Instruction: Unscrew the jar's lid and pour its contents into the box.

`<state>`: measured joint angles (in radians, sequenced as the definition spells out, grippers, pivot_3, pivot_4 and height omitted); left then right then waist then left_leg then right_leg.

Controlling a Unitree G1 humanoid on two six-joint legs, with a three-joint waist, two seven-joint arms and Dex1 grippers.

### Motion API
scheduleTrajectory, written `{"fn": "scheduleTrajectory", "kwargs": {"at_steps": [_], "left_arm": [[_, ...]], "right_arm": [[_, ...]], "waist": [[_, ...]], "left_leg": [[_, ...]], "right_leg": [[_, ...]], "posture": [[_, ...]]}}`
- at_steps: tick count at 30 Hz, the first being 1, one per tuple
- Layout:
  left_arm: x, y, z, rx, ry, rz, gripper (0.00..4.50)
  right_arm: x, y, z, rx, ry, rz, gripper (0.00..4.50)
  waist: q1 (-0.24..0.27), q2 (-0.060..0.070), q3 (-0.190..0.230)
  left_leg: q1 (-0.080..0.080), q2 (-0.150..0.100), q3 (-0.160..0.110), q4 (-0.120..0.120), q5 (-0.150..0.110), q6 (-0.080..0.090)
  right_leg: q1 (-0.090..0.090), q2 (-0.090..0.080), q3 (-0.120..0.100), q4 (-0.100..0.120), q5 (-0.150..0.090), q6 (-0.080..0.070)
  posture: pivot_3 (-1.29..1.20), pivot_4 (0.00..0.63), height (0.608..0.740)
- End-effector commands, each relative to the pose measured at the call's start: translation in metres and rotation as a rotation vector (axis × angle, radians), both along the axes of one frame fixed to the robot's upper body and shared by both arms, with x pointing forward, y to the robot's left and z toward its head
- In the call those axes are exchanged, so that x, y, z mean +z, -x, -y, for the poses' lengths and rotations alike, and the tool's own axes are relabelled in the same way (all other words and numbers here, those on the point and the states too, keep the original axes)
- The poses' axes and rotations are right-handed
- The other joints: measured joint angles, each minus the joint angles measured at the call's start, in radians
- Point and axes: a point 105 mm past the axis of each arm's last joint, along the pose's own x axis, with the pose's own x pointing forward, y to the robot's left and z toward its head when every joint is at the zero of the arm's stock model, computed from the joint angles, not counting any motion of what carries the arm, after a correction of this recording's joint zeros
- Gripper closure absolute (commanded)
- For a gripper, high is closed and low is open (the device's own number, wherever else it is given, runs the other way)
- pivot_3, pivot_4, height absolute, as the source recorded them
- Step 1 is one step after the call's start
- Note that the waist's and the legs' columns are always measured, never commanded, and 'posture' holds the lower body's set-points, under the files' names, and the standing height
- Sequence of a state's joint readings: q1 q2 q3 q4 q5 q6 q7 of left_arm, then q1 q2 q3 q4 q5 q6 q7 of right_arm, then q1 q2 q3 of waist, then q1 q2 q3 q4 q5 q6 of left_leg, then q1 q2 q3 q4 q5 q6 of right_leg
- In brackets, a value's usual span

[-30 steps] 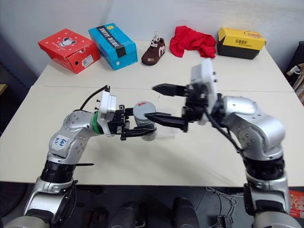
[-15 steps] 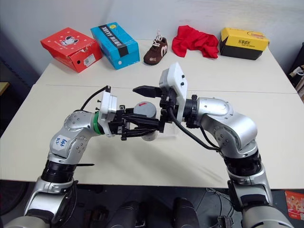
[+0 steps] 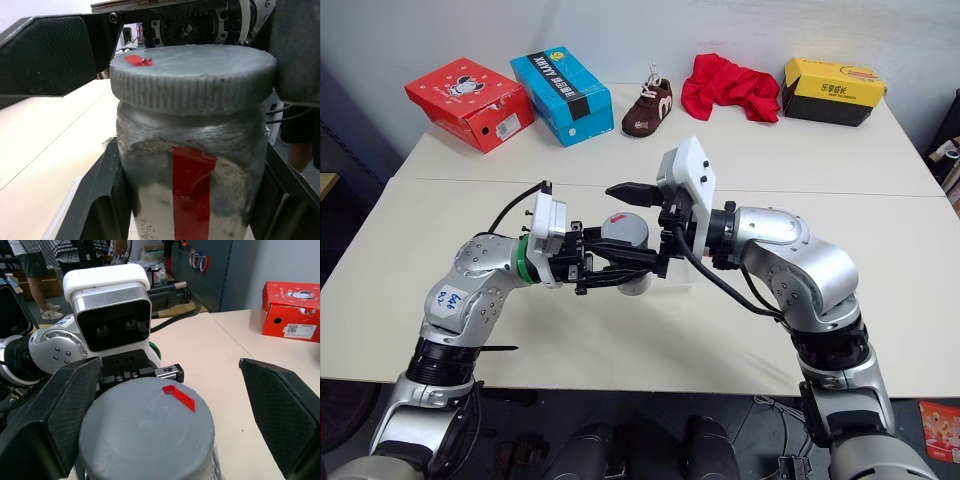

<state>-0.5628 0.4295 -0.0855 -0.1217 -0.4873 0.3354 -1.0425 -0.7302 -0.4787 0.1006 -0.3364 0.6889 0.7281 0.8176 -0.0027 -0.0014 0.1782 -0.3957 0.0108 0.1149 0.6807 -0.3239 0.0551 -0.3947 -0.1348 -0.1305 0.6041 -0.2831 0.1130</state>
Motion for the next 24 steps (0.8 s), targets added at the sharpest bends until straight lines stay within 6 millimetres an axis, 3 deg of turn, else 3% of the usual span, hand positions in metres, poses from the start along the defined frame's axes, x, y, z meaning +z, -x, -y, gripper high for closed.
{"fn": "scheduleTrajectory", "kwargs": {"at_steps": [1, 15, 24], "left_arm": [[0.009, 0.007, 0.001, -0.025, 0.022, 0.052, 2.13], [0.006, 0.008, 0.0, -0.018, 0.018, 0.049, 2.13], [0.005, 0.009, 0.0, -0.02, 0.017, 0.046, 2.13]], "right_arm": [[0.007, -0.005, 0.017, -0.047, -0.023, 0.022, 0.01], [-0.003, 0.007, 0.028, 0.024, -0.029, -0.007, 0.01], [-0.001, 0.025, 0.022, 0.113, -0.039, 0.016, 0.01]], "waist": [[0.0, 0.0, 0.0], [0.001, 0.0, 0.0], [0.001, 0.0, 0.0]], "left_leg": [[0.0, 0.0, 0.0, 0.0, 0.0, 0.0], [0.0, 0.0, 0.0, 0.0, 0.0, 0.0], [0.0, 0.0, 0.0, 0.0, 0.0, 0.0]], "right_leg": [[0.0, 0.0, 0.0, 0.0, 0.0, 0.0], [0.0, 0.0, 0.0, 0.0, 0.0, 0.0], [0.0, 0.0, 0.0, 0.0, 0.0, 0.0]], "posture": [[0.0, 0.15, 0.74], [0.0, 0.15, 0.74], [0.0, 0.15, 0.74]]}}
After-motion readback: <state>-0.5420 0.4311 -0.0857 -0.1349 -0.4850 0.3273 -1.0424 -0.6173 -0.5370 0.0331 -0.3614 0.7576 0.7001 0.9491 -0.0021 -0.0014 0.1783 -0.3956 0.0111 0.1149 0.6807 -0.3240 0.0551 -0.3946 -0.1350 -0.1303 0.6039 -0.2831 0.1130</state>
